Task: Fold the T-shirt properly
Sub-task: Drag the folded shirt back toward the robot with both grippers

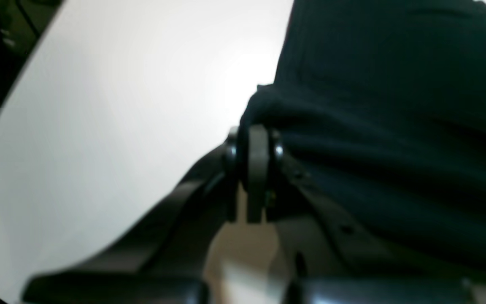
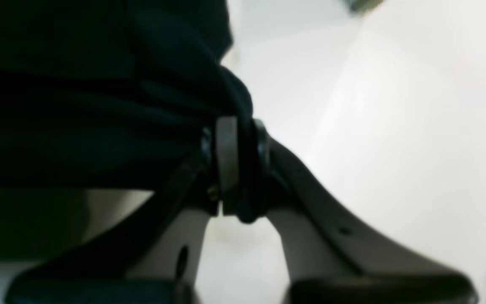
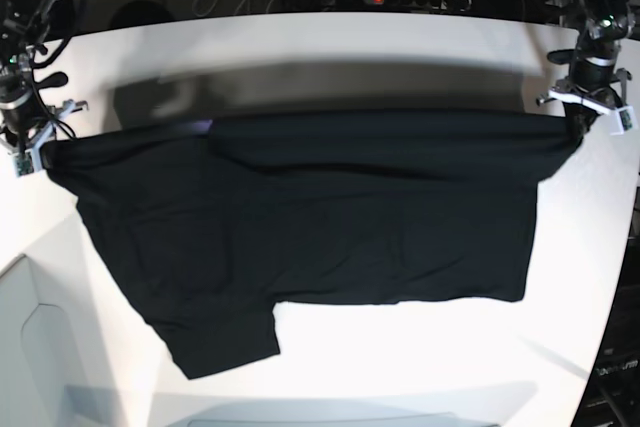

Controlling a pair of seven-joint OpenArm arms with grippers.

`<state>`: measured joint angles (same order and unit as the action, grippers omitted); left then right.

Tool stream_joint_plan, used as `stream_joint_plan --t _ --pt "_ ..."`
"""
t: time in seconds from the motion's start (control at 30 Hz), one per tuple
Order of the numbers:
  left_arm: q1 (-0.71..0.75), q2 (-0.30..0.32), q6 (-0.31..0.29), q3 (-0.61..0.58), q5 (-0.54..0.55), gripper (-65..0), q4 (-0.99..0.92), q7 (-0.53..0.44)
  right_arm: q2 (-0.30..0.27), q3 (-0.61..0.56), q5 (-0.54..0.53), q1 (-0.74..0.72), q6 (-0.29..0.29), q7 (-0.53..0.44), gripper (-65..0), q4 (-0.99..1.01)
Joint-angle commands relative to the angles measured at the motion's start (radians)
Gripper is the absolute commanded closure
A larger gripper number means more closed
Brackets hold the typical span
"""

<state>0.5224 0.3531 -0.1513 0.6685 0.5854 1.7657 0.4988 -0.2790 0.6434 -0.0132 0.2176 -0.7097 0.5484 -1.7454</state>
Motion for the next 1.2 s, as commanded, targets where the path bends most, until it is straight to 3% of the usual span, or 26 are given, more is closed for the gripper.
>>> stream_joint_plan --t 0.0,0.1,0.27,0.4,0.9,1.17 --pt "-0.023 0.022 0.028 0.020 -0.015 0.0 0.015 -0.036 -0.022 0.010 0.014 -0.030 0.012 -0.018 0.0 -0.024" --pt "-0.095 0.024 0.028 0.017 -0.026 0.0 0.012 -0.021 -0.024 -0.018 0.015 -0.106 0.012 0.023 0.0 -0.023" --pt "-0.233 0.025 0.026 0.021 -0.026 0.0 0.012 0.165 -0.029 -0.040 0.017 -0.255 0.012 0.158 0.0 -0.023" --pt "-0.262 0.024 0.026 0.021 -0.026 0.0 0.015 0.229 -0.030 -0.033 0.017 -0.274 0.012 0.210 0.0 -0.024" --pt "-0.084 0.021 0.026 0.015 -0.026 0.0 0.001 0.232 -0.032 -0.030 0.017 0.047 0.012 0.210 0.0 -0.067" --pt "-0.038 -0.075 0.026 0.020 -0.028 0.0 -0.049 0.234 -0.030 -0.030 0.017 0.125 0.012 0.209 0.0 -0.060"
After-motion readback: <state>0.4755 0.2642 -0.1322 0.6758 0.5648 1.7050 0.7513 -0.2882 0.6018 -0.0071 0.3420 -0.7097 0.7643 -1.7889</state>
